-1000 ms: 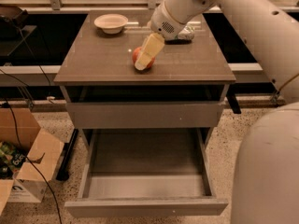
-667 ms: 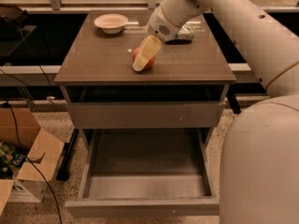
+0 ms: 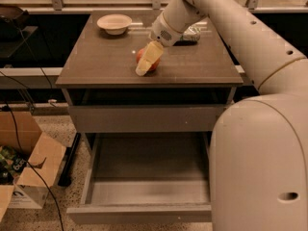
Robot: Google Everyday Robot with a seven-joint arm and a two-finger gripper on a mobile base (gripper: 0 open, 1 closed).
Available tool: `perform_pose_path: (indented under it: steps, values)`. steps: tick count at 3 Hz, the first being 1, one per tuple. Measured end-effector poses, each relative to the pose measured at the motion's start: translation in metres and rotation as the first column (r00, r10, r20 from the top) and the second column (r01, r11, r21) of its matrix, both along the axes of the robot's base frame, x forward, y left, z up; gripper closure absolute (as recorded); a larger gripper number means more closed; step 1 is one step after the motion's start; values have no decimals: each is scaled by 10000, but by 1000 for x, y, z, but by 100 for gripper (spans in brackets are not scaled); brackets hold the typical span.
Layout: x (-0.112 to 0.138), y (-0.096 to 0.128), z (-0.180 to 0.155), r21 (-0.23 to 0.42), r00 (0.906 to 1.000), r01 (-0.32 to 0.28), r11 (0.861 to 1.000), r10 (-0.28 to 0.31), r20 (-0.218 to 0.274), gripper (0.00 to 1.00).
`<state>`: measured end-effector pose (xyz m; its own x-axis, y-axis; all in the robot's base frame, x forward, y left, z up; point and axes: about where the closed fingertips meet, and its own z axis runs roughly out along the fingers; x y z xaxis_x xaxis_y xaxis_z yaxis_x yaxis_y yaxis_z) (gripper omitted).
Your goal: Place apple into middle drawer
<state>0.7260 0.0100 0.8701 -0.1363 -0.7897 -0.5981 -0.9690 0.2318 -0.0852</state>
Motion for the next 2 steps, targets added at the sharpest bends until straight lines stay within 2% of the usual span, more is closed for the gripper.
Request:
perform_pose_path:
  steps: [1, 2]
  values:
    - [11, -10, -10, -215, 9996, 205, 9996, -209, -170, 19]
    - [11, -10, -11, -237, 9996, 212, 9995, -216, -169, 42]
